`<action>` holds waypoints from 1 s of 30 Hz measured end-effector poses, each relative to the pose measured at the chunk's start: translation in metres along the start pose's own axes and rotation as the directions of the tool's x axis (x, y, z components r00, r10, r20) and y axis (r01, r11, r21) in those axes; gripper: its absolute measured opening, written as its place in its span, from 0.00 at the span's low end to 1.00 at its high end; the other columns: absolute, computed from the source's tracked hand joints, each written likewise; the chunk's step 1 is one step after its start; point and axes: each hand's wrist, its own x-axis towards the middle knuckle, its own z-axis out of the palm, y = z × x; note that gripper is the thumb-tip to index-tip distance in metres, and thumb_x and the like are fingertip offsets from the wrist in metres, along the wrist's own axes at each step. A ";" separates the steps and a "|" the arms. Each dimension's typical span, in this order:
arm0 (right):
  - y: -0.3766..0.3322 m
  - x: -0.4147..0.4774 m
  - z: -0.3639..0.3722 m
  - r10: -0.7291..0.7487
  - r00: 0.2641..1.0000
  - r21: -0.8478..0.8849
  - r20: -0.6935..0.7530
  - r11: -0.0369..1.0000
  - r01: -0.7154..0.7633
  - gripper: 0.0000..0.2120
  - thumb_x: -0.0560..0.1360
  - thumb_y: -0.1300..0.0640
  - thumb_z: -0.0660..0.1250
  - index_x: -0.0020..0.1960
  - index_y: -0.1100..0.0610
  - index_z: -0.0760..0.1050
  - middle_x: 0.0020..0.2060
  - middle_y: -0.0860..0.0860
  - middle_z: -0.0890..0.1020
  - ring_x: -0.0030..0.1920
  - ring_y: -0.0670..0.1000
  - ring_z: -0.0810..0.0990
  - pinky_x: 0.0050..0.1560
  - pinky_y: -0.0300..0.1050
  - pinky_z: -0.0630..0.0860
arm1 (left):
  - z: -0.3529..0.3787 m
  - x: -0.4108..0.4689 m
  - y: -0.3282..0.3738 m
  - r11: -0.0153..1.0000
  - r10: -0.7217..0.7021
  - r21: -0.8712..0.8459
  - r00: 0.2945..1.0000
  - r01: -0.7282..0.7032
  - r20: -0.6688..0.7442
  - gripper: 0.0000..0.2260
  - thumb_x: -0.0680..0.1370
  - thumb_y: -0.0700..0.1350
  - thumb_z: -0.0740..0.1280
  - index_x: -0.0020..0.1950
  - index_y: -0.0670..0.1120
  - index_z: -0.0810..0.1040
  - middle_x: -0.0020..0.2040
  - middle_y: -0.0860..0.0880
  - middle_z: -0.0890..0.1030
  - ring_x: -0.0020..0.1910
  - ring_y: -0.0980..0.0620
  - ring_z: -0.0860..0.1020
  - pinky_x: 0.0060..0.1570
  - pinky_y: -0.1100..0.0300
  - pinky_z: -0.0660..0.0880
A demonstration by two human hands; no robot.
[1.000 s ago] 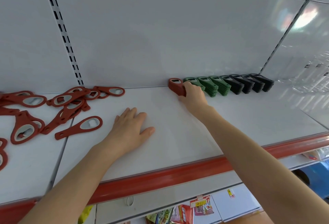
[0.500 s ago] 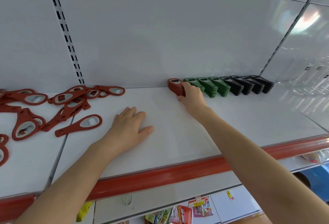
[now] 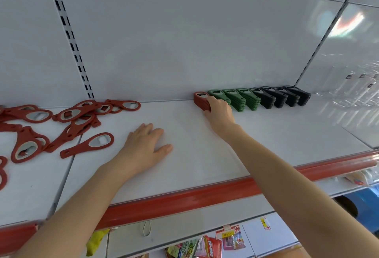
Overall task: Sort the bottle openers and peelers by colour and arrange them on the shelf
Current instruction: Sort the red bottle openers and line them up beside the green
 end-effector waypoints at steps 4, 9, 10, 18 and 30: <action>-0.002 0.005 0.000 0.016 1.000 -0.009 0.003 1.000 -0.016 0.15 0.75 0.66 0.58 0.62 0.62 0.69 0.53 0.61 0.78 0.54 0.61 0.76 0.41 0.43 0.64 | 0.000 -0.001 -0.001 1.000 0.001 -0.009 1.000 -0.001 -0.004 0.26 0.79 0.58 0.55 0.74 0.49 0.57 0.77 0.45 0.50 0.76 0.47 0.45 0.73 0.51 0.45; -0.003 0.006 0.000 0.029 1.000 -0.012 0.010 1.000 -0.028 0.16 0.76 0.65 0.59 0.63 0.62 0.69 0.54 0.61 0.78 0.54 0.61 0.76 0.43 0.44 0.66 | 0.000 -0.001 -0.001 1.000 -0.002 -0.013 1.000 0.002 -0.004 0.26 0.79 0.58 0.55 0.75 0.49 0.56 0.77 0.46 0.50 0.76 0.47 0.45 0.73 0.51 0.45; -0.003 0.005 0.000 0.028 1.000 -0.010 0.014 1.000 -0.027 0.16 0.76 0.65 0.59 0.63 0.62 0.69 0.54 0.61 0.78 0.54 0.61 0.76 0.42 0.44 0.66 | 0.000 -0.001 -0.001 1.000 -0.001 -0.012 1.000 0.001 -0.005 0.26 0.79 0.58 0.55 0.75 0.49 0.56 0.77 0.45 0.50 0.76 0.47 0.45 0.73 0.51 0.44; -0.008 -0.004 -0.017 -0.006 0.999 -0.085 -0.046 0.996 0.002 0.10 0.79 0.60 0.56 0.56 0.64 0.72 0.52 0.61 0.78 0.51 0.60 0.76 0.40 0.44 0.63 | 0.002 0.000 -0.001 1.000 0.002 -0.009 1.000 -0.002 -0.011 0.26 0.79 0.58 0.55 0.75 0.49 0.56 0.77 0.46 0.50 0.76 0.48 0.46 0.72 0.52 0.44; -0.007 -0.007 -0.022 -0.009 0.999 -0.060 -0.033 0.998 0.007 0.12 0.79 0.58 0.56 0.52 0.63 0.75 0.50 0.60 0.79 0.48 0.59 0.75 0.39 0.44 0.62 | -0.001 -0.001 0.001 1.000 0.002 -0.001 1.000 -0.002 -0.005 0.27 0.79 0.58 0.55 0.75 0.49 0.56 0.77 0.46 0.50 0.76 0.48 0.46 0.73 0.53 0.46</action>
